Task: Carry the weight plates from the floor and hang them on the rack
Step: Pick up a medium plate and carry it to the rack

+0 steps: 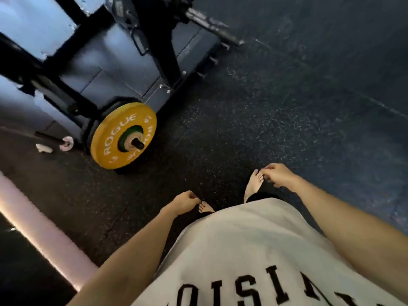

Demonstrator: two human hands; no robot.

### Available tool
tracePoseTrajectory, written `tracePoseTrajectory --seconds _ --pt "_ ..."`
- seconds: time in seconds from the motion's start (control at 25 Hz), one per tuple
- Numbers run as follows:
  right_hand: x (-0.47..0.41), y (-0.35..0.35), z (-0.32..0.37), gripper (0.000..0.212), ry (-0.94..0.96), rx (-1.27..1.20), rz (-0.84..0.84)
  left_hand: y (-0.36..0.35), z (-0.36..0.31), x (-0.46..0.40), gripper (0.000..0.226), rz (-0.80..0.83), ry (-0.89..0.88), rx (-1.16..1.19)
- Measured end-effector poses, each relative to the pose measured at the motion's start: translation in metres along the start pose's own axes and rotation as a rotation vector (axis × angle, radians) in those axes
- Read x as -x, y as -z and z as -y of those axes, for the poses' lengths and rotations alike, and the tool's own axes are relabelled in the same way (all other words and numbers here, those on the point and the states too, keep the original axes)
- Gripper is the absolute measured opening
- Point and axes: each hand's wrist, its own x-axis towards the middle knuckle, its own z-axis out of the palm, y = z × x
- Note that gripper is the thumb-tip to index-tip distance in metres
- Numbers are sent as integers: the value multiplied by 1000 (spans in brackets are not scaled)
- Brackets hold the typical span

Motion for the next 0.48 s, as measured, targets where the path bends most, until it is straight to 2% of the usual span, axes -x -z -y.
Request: tracePoseTrajectory --seconds 0.2,0.32,0.48 --pt "-20 71 -80 17 -155 -262 -122 11 -127 -46 32 61 -91 -275" --pt "-35 125 -115 20 -203 -306 -144 7 -216 -74 27 41 -120 -354" --pt "-54 209 -148 12 -253 -346 -124 -4 -334 -97 27 -22 -173 -403"
